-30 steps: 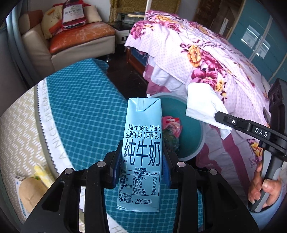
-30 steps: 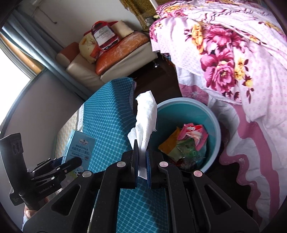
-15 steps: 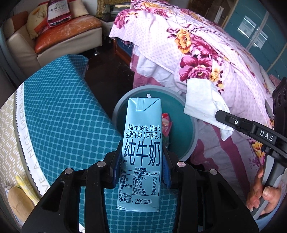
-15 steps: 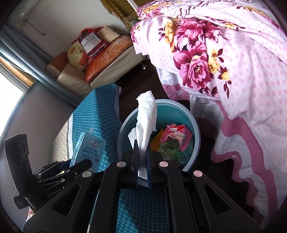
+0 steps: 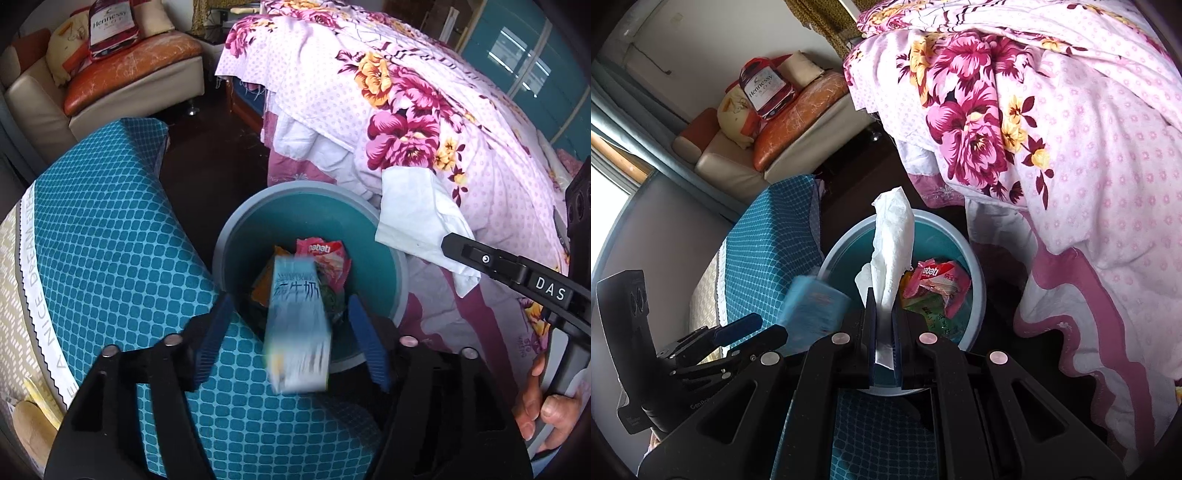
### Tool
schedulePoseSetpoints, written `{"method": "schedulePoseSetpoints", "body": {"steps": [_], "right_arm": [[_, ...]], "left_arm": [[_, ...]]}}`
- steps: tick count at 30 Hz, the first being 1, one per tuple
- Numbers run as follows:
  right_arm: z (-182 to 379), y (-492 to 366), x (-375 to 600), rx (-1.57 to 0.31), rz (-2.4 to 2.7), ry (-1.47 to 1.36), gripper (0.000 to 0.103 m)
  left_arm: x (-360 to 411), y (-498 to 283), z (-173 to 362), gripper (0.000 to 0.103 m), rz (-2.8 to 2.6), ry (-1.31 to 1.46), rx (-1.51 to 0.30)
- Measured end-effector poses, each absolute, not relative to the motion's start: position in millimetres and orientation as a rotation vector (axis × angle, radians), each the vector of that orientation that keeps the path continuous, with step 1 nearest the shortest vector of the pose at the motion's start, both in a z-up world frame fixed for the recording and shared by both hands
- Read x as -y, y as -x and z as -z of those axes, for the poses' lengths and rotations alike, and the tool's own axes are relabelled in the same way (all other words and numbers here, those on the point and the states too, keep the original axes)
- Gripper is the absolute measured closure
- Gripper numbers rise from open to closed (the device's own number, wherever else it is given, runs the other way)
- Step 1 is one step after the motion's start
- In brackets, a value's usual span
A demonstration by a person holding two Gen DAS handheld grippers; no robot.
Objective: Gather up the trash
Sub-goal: 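Drop the milk carton into the teal bin with left while right drops the tissue in, then move both open tools back over the bed toward the brown round shell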
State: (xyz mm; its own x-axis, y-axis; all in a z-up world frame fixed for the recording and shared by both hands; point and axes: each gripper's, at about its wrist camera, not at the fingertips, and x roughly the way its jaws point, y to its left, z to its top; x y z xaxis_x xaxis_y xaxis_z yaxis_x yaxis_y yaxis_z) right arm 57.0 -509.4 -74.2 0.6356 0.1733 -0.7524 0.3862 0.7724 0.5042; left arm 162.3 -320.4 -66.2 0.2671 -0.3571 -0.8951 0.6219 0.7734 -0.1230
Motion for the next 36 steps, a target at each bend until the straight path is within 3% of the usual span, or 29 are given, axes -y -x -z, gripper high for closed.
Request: {"method": "schedulePoseSetpoints", "body": {"steps": [4, 13, 21, 22, 25, 29, 36], "right_arm": [[75, -62, 507, -0.899, 0.131, -0.697, 0.096], [76, -76, 497, -0.927, 0.122, -0.664, 0.096], [81, -94, 479, -0.981, 0.113, -0.625, 0.089], [83, -97, 476, -0.986, 0.114, -0.617, 0.084], [85, -102, 467, -0.995, 0.110, -0.598, 0.056], [87, -109, 457, -1.020, 0.103, -0.596, 0.038], [79, -110, 438, -1.035, 0.112, -0.562, 0.029]], "left_arm": [[314, -163, 64, 0.023, 0.660, -0.272, -1.108], [293, -162, 64, 0.023, 0.643, -0.249, -1.123], [267, -166, 66, 0.023, 0.621, -0.207, -1.140], [264, -166, 67, 0.023, 0.618, -0.201, -1.142], [249, -169, 68, 0.023, 0.605, -0.176, -1.148], [230, -173, 70, 0.023, 0.583, -0.141, -1.160], [192, -173, 63, 0.022, 0.548, -0.074, -1.143]]}}
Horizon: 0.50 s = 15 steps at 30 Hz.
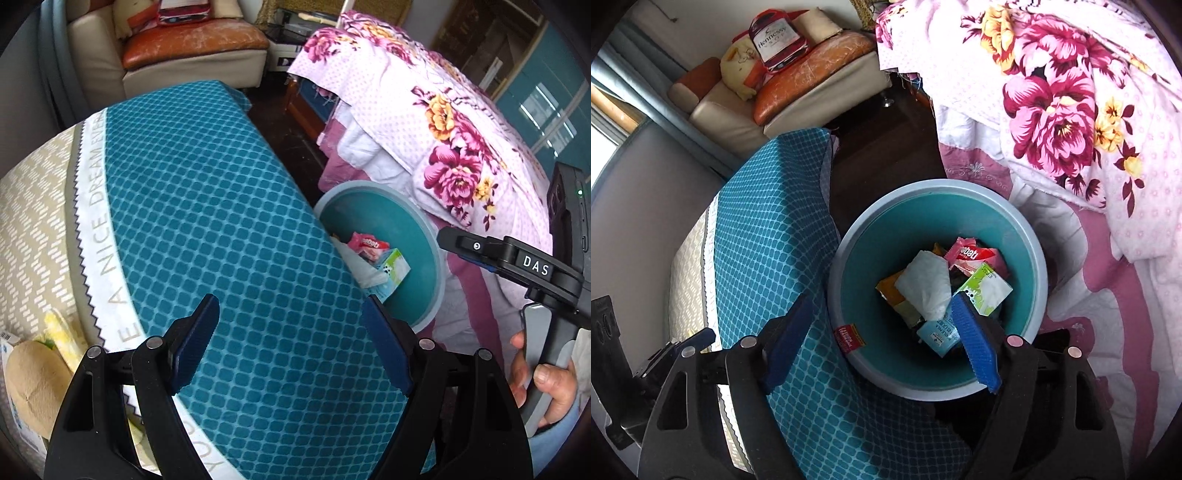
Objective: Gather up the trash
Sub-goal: 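Move both open tools back over the bed toward the brown round shell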
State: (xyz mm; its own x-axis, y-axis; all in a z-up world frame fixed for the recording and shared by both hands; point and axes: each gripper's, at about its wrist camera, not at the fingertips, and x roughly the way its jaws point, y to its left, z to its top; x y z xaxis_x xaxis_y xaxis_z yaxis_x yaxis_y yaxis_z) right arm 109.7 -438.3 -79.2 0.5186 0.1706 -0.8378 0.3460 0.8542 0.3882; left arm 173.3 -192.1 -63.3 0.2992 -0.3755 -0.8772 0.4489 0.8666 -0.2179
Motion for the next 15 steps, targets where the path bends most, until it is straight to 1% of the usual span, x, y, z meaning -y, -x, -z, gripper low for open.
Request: {"method": "schedulePoseSetpoints", "body": {"steps": [1, 2, 3, 9, 11, 15], "right_arm": [[78, -110, 436, -1.037, 0.112, -0.560, 0.028], [77, -109, 433, -1.039, 0.113, -0.558, 0.026], [75, -109, 429, -1.042, 0.113, -0.553, 0.026], [63, -114, 402, -1.056, 0.081, -0.497, 0.025], [59, -115, 388, -1.059, 0.060, -0.464, 0.021], [49, -118, 358, -1.068, 0.016, -0.401, 0.021]], "left_arm": [[184, -173, 62, 0.021, 0.542, -0.068, -1.141], [180, -173, 62, 0.013, 0.537, -0.064, -1.141], [173, -172, 60, 0.010, 0.528, -0.054, -1.135], [130, -166, 55, 0.010, 0.496, 0.007, -1.118], [113, -164, 54, 0.010, 0.479, 0.026, -1.117], [79, -159, 50, 0.010, 0.445, 0.067, -1.106]]}}
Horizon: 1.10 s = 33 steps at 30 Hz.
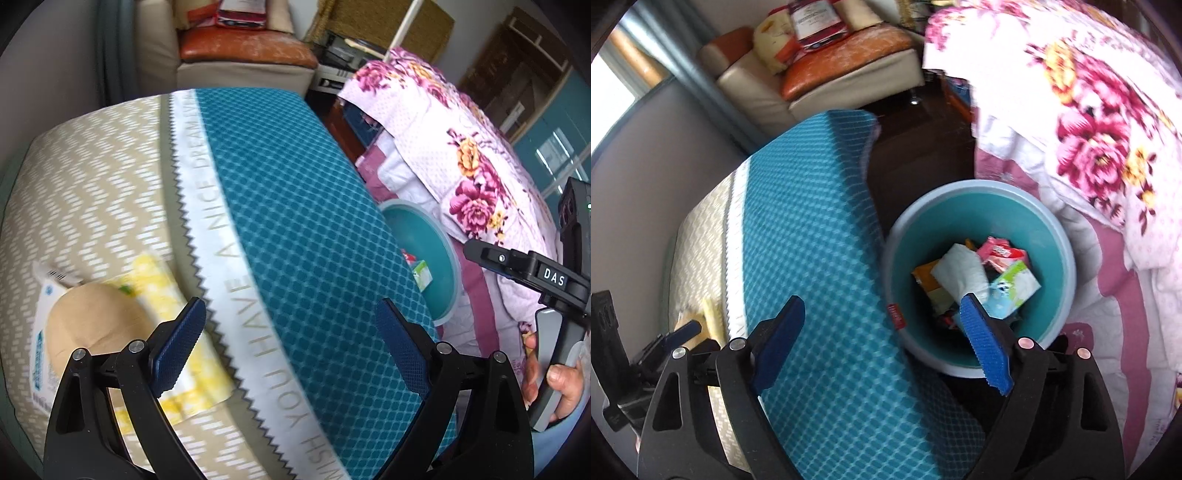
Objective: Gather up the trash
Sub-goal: 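Move both open tools back over the bed toward the brown round shell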
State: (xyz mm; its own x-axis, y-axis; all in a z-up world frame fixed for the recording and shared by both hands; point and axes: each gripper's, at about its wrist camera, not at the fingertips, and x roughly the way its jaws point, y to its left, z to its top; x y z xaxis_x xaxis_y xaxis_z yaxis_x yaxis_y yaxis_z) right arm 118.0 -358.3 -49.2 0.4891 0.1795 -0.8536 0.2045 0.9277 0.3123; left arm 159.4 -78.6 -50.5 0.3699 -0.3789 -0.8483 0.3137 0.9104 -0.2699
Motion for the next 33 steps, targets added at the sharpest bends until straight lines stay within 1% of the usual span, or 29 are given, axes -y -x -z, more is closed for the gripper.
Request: {"method": "schedulePoseSetpoints", "body": {"steps": [9, 16, 19, 27, 33], "right_arm": [[31, -119, 279, -1.082, -0.074, -0.219, 0.021], [23, -118, 207, -1.114, -0.203, -0.085, 0.021], [24, -117, 168, -1.132, -0.260, -0.015, 0.021], [51, -108, 59, -1.170, -0.426, 0.256, 0.021], [75, -108, 10, -1.163, -0.452, 0.411, 0.021]], "left_arm": [[-13, -138, 46, 0.010, 0.329, 0.094, -1.058], [-103, -108, 69, 0.010, 0.198, 0.158, -1.075], [-128, -98, 76, 0.010, 0.159, 0.165, -1.077], [-180, -77, 88, 0.010, 0.102, 0.168, -1.070], [-210, -73, 91, 0.010, 0.074, 0.204, -1.056]]}}
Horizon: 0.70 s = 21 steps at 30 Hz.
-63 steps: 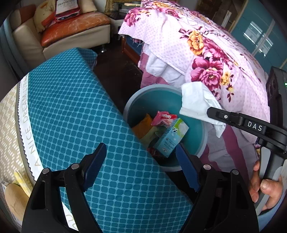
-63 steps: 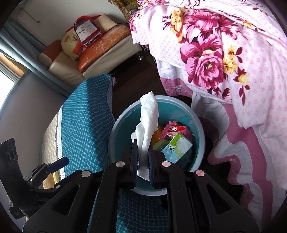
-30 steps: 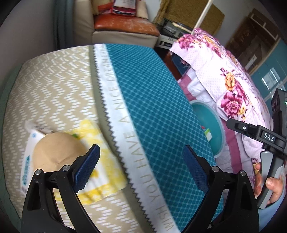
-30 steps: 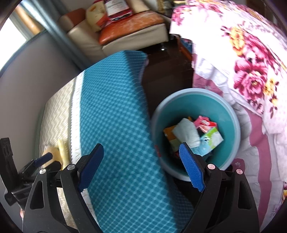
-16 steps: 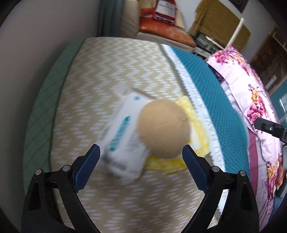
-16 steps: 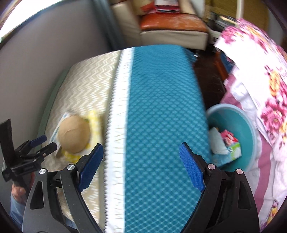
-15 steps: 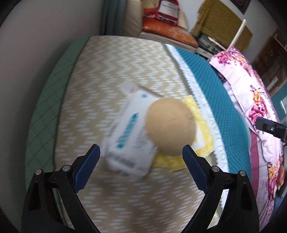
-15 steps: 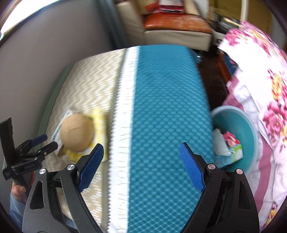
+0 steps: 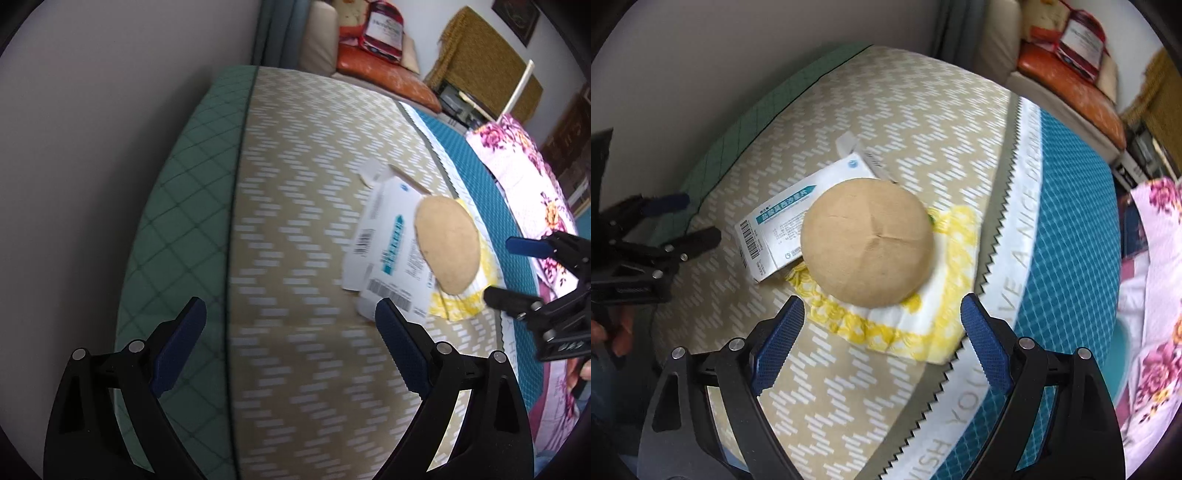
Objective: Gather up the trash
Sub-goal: 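Move both open tools back over the bed toward the brown round shell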
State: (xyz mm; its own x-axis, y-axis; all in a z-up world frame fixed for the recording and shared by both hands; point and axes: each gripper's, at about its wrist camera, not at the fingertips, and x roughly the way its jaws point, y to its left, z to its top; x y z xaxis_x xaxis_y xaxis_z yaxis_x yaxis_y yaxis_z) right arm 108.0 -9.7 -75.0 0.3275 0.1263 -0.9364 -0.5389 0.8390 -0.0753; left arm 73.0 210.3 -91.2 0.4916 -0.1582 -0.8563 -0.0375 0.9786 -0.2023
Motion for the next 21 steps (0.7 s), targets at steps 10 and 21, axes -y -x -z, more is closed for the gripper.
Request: {"method": "schedulePoseSetpoints", "body": {"steps": [10, 21], "right_arm": [[101, -111, -22, -1.183, -0.452, 0.536, 0.020], [83, -134, 14, -1.178, -0.491, 0.226, 0.028]], "left_arm": [[-238, -76, 99, 0.010, 0.068, 0.270, -1.069], [-225, -96, 97, 0.010, 0.086, 0.273, -1.072]]}}
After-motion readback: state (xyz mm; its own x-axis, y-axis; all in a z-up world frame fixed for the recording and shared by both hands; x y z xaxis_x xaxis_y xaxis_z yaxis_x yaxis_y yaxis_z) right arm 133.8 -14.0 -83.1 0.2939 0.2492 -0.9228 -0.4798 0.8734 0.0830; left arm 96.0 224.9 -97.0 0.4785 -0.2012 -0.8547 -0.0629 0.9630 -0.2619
